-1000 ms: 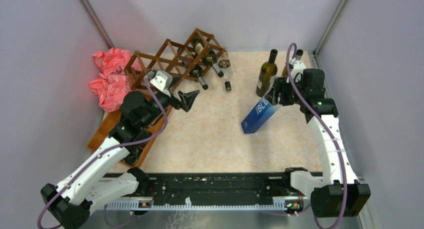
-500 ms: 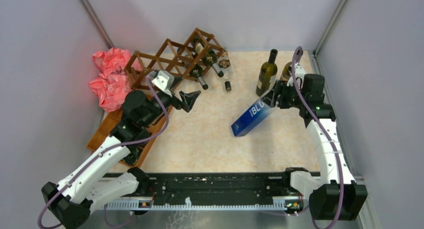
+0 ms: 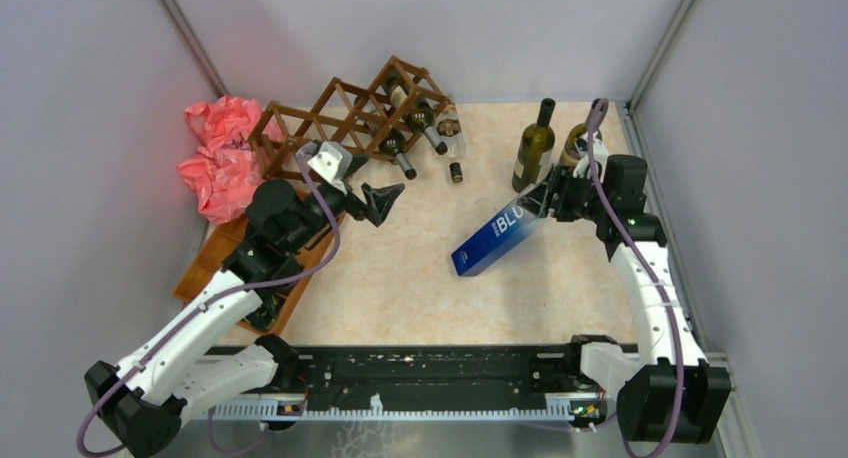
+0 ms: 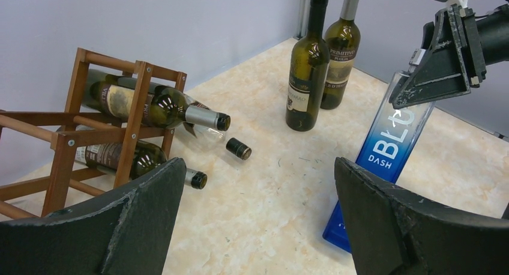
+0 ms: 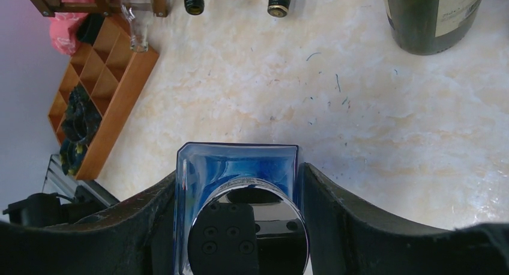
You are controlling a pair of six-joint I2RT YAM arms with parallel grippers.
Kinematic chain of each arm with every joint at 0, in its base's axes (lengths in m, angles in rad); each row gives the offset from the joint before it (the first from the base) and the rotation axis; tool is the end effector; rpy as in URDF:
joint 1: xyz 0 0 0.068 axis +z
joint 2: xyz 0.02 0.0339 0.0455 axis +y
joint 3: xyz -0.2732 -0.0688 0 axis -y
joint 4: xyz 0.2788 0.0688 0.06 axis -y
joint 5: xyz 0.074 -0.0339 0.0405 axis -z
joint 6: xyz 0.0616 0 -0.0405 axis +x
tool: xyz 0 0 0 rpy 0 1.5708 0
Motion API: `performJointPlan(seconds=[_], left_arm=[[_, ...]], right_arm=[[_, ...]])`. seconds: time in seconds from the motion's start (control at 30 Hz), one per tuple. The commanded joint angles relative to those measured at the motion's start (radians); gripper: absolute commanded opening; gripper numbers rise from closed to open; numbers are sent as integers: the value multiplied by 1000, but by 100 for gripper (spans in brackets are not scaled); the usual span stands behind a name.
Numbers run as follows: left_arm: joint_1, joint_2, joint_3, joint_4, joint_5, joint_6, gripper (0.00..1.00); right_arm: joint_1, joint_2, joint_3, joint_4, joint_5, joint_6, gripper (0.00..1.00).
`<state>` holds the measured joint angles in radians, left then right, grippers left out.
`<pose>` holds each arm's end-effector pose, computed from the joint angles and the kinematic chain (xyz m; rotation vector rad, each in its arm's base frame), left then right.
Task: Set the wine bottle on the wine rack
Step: Adjust the wine bottle at the center of the board.
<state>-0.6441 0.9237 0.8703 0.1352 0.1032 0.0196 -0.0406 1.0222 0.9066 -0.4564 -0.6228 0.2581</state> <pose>0.2135 -0.1682 0.3876 0.5736 1.4041 -0.5793 0.2669 0.0251 0.3069 -0.0519 2.1221 0.7928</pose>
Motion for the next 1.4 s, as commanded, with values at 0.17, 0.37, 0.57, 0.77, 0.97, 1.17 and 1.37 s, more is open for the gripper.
performJointPlan(seconds=[0.17, 0.37, 0.57, 0.77, 0.97, 1.17, 1.37], left_arm=[[4, 31, -2, 36, 126, -8, 99], [4, 75, 9, 41, 241, -32, 99], [4, 99, -19, 31, 342, -199, 99], [4, 9, -157, 80, 424, -329, 99], [-9, -57, -312, 177, 435, -391, 99], [-238, -58, -373, 179, 166, -250, 99], [-330, 12, -365, 198, 111, -175, 99]], right_arm=[[-27, -52, -33, 203, -125, 127, 0], [-36, -60, -79, 267, -159, 185, 0], [-36, -57, -118, 318, -182, 240, 0], [-37, -59, -149, 361, -203, 285, 0], [-36, -59, -167, 394, -220, 315, 0], [-36, -67, -181, 410, -222, 317, 0], [-36, -69, -190, 421, -227, 321, 0]])
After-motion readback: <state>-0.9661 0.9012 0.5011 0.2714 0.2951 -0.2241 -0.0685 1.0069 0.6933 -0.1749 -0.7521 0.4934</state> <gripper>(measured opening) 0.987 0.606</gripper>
